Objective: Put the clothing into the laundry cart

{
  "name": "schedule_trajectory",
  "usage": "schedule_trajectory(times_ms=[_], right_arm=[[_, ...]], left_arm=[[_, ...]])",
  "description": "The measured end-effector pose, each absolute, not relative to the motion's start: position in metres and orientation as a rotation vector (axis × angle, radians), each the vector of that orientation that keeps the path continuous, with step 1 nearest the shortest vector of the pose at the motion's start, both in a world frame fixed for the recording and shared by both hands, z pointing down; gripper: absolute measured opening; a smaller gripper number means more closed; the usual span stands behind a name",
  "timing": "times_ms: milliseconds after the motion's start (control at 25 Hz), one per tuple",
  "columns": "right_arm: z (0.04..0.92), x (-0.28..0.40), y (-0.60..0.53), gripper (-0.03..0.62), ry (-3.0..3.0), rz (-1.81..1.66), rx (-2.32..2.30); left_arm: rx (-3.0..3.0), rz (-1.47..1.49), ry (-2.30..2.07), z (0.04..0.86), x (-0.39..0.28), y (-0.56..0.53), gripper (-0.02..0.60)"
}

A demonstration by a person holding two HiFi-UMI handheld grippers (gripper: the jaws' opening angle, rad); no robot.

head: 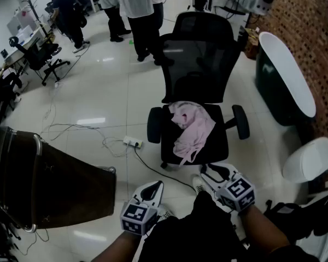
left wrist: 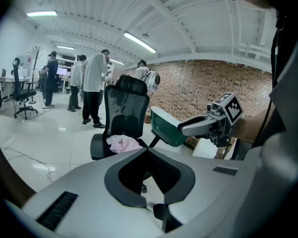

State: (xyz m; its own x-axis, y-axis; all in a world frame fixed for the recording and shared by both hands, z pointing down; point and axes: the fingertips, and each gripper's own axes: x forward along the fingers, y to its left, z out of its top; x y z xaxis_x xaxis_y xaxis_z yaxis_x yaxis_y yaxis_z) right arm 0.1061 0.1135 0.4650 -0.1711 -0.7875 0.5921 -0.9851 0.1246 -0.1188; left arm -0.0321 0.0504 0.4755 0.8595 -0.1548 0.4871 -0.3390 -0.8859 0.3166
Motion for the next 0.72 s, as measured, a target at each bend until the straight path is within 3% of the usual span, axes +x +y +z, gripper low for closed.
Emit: schedule_trajectory(times_ms=[320,720], right_arm=[[0.507,0.170,0.081,0.181,-2.080,0.768,1.602],[0.592,0.265,0.052,0.181,-2.165,0.959,1.405]], left_arm=[[2.587,0.698,-0.541,0.501,0.020,0.023,-0.002],[2.443,0.688,-0.751,0.557,0.134,-0.004,-0.002]])
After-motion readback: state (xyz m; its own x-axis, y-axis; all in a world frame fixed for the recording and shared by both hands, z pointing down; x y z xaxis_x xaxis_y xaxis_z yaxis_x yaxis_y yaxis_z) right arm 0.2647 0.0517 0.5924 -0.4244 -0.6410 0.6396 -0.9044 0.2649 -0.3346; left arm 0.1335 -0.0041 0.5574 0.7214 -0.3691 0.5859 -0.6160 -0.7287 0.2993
